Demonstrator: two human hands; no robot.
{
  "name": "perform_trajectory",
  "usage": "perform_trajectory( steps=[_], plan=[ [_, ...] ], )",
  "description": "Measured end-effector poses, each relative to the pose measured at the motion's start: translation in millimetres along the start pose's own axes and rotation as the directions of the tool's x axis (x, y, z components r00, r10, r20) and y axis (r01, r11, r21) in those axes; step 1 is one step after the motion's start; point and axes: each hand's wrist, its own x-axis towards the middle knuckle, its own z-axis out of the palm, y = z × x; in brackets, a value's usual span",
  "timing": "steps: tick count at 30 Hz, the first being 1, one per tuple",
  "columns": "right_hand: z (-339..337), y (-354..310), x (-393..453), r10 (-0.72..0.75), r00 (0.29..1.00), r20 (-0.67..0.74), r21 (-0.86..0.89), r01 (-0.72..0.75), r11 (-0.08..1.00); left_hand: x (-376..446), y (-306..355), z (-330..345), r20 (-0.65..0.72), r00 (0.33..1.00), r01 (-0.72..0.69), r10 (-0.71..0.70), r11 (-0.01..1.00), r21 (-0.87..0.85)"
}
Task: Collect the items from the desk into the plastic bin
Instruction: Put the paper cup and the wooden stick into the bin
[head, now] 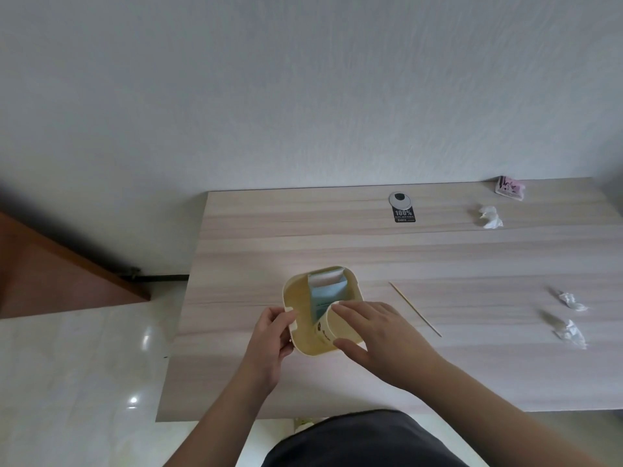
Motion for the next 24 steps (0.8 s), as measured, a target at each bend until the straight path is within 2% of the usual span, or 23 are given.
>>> perform_trajectory(
  steps=[5, 9, 13, 18, 21, 24],
  plan=[
    [11, -16, 3, -0.020, 0.988, 0.155, -0.094, 0.035, 0.995, -4, 1, 1, 0.007, 1.000, -0.014, 0.014, 1.000, 0.024],
    [18, -21, 10, 0.023, 0.988, 0.151, -0.187, 0.006, 0.982, -5, 3, 4, 0.014, 1.000, -0.009, 0.008, 0.998, 0.057],
    [24, -22, 17, 0.089, 0.971, 0.223, -0.137, -0.059, 0.989, -9, 4, 7, 0.055, 0.998, -0.006, 0.001, 0.996, 0.093],
    [32, -20, 18, 0.095, 0.936, 0.339, -0.090, -0.068, 0.994, -10, 4, 11, 0.090, 0.996, 0.012, -0.022, 0.994, 0.113],
    [29, -20, 12, 0.122, 0.962, 0.245, 0.015, -0.130, 0.991, -10, 4, 15, 0.102, 0.994, 0.028, -0.039, 0.993, 0.113],
    [18, -19, 3, 0.179, 0.982, 0.067, 0.124, -0.186, 0.975, -7, 2, 14, 0.093, 0.994, 0.050, -0.058, 0.995, 0.092]
  ],
)
